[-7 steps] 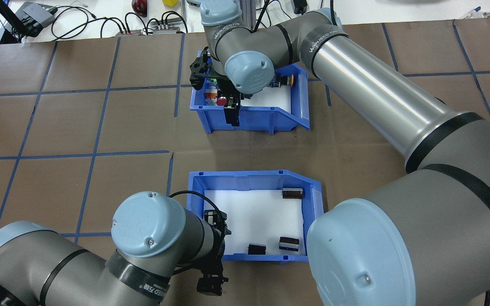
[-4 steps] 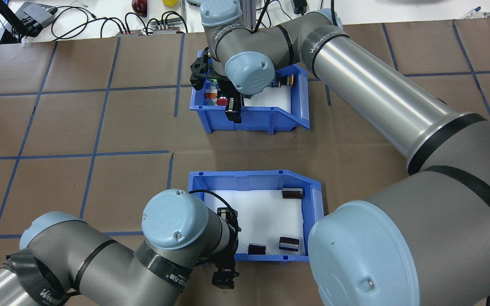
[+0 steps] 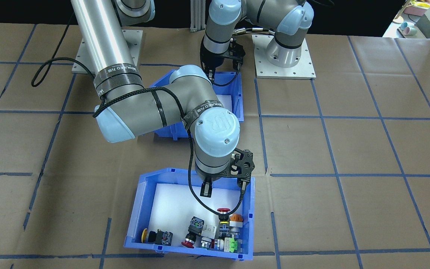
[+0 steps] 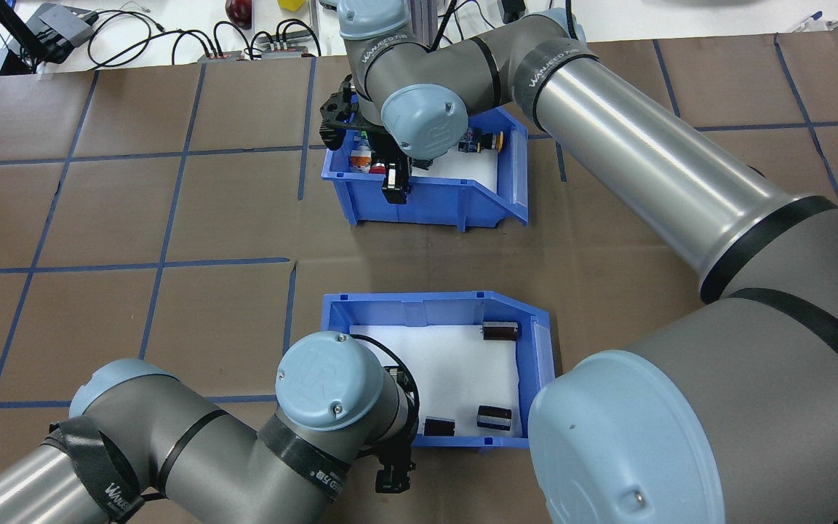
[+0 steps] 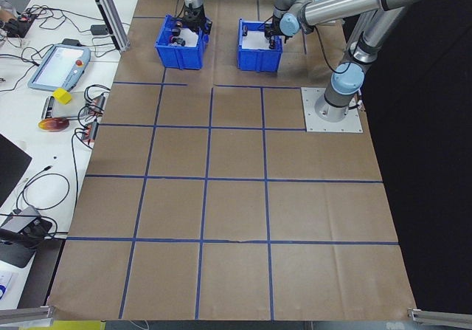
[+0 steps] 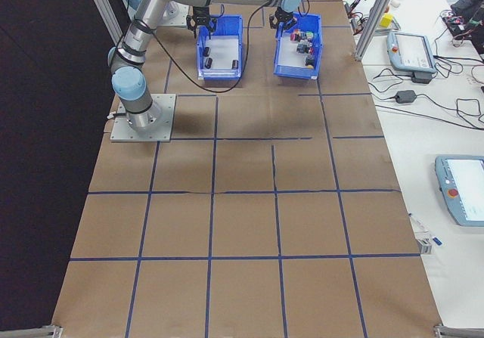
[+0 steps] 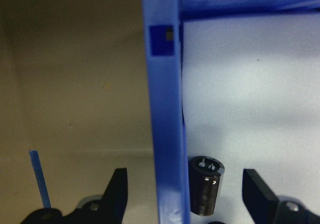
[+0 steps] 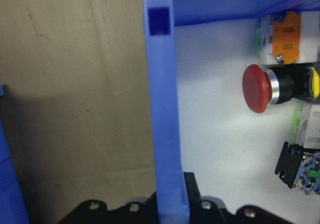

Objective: Place battery box in front

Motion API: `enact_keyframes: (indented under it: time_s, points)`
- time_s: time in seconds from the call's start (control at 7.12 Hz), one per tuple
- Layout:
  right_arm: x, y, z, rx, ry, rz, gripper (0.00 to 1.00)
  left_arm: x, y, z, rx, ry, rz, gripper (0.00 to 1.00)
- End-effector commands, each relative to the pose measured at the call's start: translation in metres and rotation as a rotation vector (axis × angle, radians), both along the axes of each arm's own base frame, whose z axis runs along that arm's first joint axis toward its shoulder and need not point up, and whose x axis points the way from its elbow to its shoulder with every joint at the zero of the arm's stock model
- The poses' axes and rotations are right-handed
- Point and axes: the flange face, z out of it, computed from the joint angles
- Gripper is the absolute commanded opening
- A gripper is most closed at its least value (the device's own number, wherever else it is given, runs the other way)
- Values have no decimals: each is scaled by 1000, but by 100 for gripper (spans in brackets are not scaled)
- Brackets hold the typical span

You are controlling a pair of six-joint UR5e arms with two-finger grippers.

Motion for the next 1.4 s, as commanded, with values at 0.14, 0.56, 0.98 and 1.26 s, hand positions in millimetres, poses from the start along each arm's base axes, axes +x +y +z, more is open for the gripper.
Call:
enact_keyframes:
  time_s: [0.14, 0.56, 0.98, 1.26]
  points:
    - [-46, -10, 53, -57, -17, -49, 4, -2, -2, -1, 1, 8, -17, 0]
    - [-159, -51, 68, -49, 15, 3, 4, 9, -33, 56, -79, 27, -29, 0]
    - [-239, -68, 80, -53, 108, 145, 4, 71, -98, 84, -124, 81, 44, 0]
    - [-301, -56, 87, -20, 103, 187, 4, 113, -142, 89, -122, 66, 55, 0]
